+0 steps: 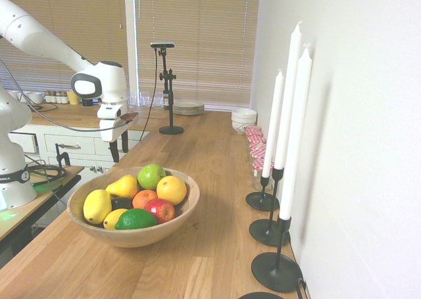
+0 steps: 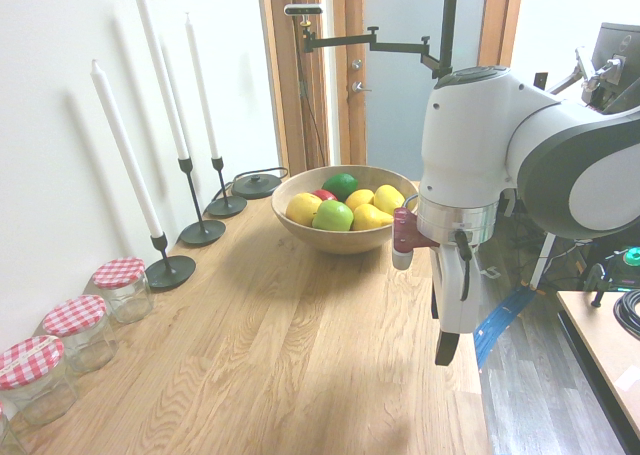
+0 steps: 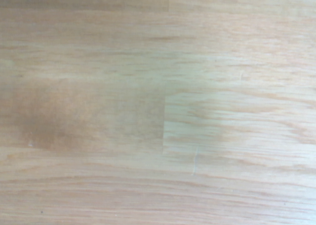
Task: Take green apple out of the basket
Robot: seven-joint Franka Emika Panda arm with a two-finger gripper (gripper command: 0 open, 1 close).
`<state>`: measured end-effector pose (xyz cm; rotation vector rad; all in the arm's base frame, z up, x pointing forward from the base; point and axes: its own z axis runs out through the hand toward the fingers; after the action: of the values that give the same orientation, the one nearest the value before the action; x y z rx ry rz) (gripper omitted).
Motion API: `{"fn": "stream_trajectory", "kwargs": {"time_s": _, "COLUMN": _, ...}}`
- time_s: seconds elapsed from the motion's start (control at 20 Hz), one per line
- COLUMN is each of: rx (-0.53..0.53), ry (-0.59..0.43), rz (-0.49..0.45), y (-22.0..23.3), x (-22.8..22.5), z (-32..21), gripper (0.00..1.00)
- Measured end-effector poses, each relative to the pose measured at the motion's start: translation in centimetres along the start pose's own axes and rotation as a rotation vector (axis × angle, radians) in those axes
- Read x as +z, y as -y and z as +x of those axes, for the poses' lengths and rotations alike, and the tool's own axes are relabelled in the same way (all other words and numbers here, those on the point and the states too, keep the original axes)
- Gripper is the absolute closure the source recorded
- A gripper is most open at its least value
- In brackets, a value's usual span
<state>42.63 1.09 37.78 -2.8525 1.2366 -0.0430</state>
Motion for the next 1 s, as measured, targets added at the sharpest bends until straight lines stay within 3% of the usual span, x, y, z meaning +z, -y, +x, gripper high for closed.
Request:
{"fn": "stream_trajectory", "kwargs": {"time_s": 0.3, "rx": 0.01, "ry": -0.035, "rz": -0.002, "y": 0.4, "x": -1.8, "z": 1.1, "gripper": 0.0}}
{"fn": "stream_trajectory", "kwargs": {"time_s": 1.0, "rx": 0.149, "ry": -0.126, "rz": 0.068, "y": -3.4, "x": -15.4, "z": 12.1, "gripper": 0.0}}
